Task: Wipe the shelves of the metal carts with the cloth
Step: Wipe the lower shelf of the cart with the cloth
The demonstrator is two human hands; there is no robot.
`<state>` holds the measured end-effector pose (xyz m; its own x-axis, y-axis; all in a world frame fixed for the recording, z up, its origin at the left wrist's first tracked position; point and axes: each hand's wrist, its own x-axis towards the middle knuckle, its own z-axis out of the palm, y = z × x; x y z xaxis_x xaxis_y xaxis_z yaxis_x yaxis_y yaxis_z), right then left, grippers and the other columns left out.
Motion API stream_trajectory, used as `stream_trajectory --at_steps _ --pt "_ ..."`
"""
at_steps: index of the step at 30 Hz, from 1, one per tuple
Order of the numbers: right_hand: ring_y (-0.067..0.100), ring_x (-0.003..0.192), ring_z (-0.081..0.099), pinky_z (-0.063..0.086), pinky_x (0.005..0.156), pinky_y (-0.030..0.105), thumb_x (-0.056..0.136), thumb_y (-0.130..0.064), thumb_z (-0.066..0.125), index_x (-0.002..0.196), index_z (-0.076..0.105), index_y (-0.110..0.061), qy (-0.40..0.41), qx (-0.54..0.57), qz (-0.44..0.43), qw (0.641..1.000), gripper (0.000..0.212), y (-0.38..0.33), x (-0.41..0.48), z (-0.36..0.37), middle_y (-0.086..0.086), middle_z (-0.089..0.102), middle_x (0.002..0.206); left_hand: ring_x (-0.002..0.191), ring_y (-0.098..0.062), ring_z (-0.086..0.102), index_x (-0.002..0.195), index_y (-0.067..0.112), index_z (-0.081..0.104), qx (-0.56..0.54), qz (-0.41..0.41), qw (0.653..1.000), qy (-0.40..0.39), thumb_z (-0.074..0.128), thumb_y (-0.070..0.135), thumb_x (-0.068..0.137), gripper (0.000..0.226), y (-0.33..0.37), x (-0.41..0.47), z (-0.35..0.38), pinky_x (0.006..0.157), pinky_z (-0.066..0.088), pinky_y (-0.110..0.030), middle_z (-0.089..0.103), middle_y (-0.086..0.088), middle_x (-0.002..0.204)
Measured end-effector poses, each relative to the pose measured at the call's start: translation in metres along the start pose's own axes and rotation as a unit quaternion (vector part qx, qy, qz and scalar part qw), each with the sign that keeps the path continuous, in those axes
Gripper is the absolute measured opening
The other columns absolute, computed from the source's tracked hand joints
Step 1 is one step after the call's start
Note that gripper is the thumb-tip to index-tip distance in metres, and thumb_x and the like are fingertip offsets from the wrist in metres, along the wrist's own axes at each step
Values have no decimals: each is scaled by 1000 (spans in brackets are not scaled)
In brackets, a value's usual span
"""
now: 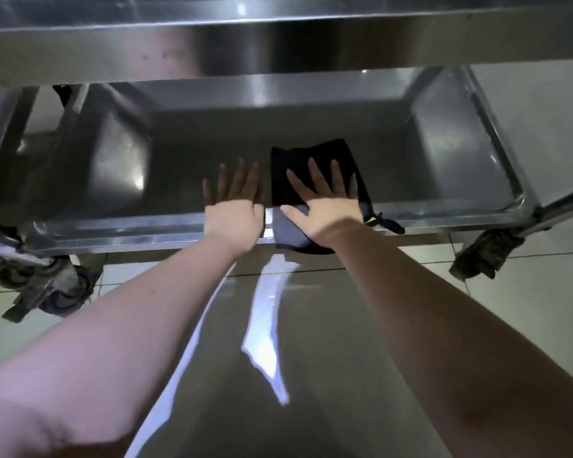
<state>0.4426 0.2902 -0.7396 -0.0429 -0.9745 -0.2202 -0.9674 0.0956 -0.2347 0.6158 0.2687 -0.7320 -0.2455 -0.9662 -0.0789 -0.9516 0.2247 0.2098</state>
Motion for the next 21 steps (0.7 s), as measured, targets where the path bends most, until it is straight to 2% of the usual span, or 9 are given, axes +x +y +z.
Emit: stream_trajectory --at_steps 2,4,10,12,14,16,18,20,21 --pt "27 150 -12 -8 119 51 92 -71 31 149 6 -55 7 -23 -26 999 65 15 -5 2 -14 -8 163 150 -25 -9 155 39 9 31 10 999 -40 28 43 101 57 -23 0 10 117 -7 -56 0 8 164" --pt "23 150 -11 -7 119 48 90 -72 34 148 6 -57 1 -17 -9 1000 66 46 -5 -6 -17 -6 163 150 -24 -11 152 47 6 38 26 997 -56 21 53 99 56 -31 4 15 116 -8 -59 -3 12 164" --pt "27 150 -11 -2 120 52 90 -73 31 149 0 -55 -35 -18 208 977 69 193 -27 -43 -12 -11 163 150 -26 -9 151 50 4 57 18 998 -35 17 54 98 55 -25 4 20 116 -7 -60 -4 13 164" --pt "29 150 -13 -2 119 54 91 -73 28 150 -2 -54 -45 -17 251 967 69 200 -29 -44 -12 -13 163 150 -27 -11 152 49 2 66 15 997 -38 17 52 99 55 -22 3 21 115 -9 -61 -6 12 164" --pt "33 149 -15 -2 117 58 91 -73 26 150 -5 -52 -39 -17 261 965 70 173 -19 -38 -11 -16 162 150 -28 -12 152 48 1 65 11 997 -43 17 52 100 55 -22 4 21 115 -9 -61 -7 12 164" --pt "34 148 -15 -3 115 60 91 -72 27 151 -5 -51 -25 -29 202 979 71 124 -5 -26 -10 -16 162 150 -28 -12 152 48 0 64 7 997 -47 16 51 100 55 -24 4 21 115 -9 -61 -8 12 163" --pt "33 149 -15 -5 115 60 91 -71 29 150 -2 -51 -15 -38 88 995 70 66 0 -8 -12 -15 163 150 -27 -11 152 49 0 61 6 997 -51 17 51 100 55 -25 3 20 116 -9 -60 -9 13 163" --pt "32 148 -17 -8 115 60 91 -71 29 150 -1 -52 -20 -50 -8 998 69 21 0 3 -13 -14 163 150 -26 -10 151 50 1 53 6 997 -53 19 51 100 54 -26 3 18 116 -8 -59 -7 13 164" --pt "32 148 -19 -11 114 61 91 -71 27 150 -1 -52 -26 -59 -26 998 68 8 1 5 -12 -15 163 150 -25 -10 152 49 3 45 9 998 -51 20 50 100 54 -27 3 17 116 -8 -59 -6 12 164"
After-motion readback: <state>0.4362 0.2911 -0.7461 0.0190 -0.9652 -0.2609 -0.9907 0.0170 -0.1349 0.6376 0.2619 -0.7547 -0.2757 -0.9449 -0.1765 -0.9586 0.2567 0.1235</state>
